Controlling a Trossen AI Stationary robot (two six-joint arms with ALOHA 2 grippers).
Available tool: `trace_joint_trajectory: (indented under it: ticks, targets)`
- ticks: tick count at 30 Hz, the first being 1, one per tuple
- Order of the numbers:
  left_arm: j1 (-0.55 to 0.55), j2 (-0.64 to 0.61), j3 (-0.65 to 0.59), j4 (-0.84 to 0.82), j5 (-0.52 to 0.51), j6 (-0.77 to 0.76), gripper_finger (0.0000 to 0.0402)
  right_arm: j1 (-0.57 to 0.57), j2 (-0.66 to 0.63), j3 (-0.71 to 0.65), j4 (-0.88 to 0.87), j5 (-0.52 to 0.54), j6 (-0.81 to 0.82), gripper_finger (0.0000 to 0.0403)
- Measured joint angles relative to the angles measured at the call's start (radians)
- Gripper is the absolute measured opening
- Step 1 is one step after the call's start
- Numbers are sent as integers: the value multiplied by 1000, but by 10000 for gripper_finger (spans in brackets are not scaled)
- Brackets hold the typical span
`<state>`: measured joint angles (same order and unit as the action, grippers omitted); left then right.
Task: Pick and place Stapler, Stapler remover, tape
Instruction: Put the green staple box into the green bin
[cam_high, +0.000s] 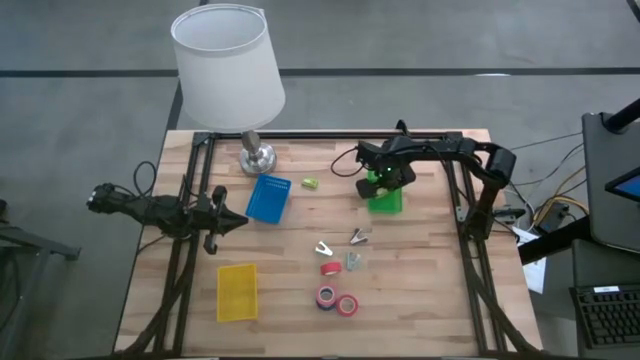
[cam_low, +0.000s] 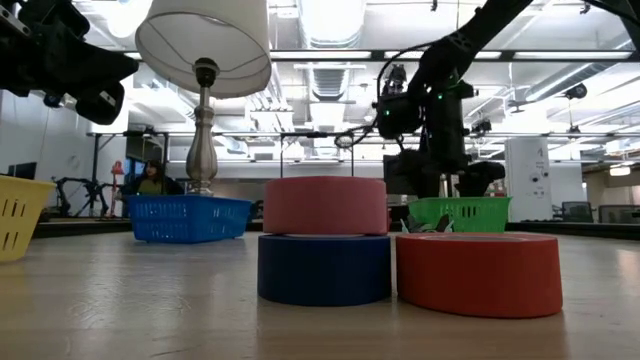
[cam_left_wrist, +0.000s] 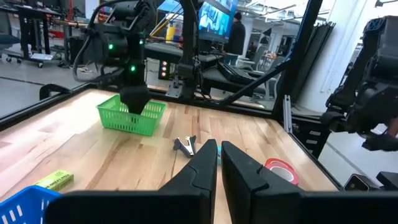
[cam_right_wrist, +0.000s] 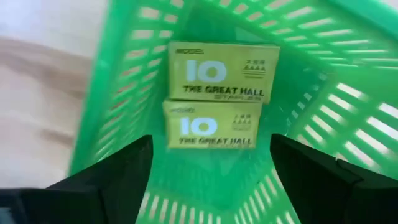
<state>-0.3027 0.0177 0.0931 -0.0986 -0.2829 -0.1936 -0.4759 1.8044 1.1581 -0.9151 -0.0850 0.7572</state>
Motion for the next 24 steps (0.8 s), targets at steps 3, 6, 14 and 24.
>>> trace_joint_trajectory:
  ticks: [3, 6, 14, 24]
  targets:
    - [0, 0, 0, 0, 0, 0, 26, 3, -42, 13, -19, 5, -6, 328]
    - [0, 0, 0, 0, 0, 0, 26, 4, -92, 43, -24, 12, -5, 329]
    - [0, 0, 0, 0, 0, 0, 26, 48, -115, 221, 42, -33, -132, 317]
    - [0, 0, 0, -3, 0, 0, 26, 73, 41, 424, 159, -99, -415, 298]
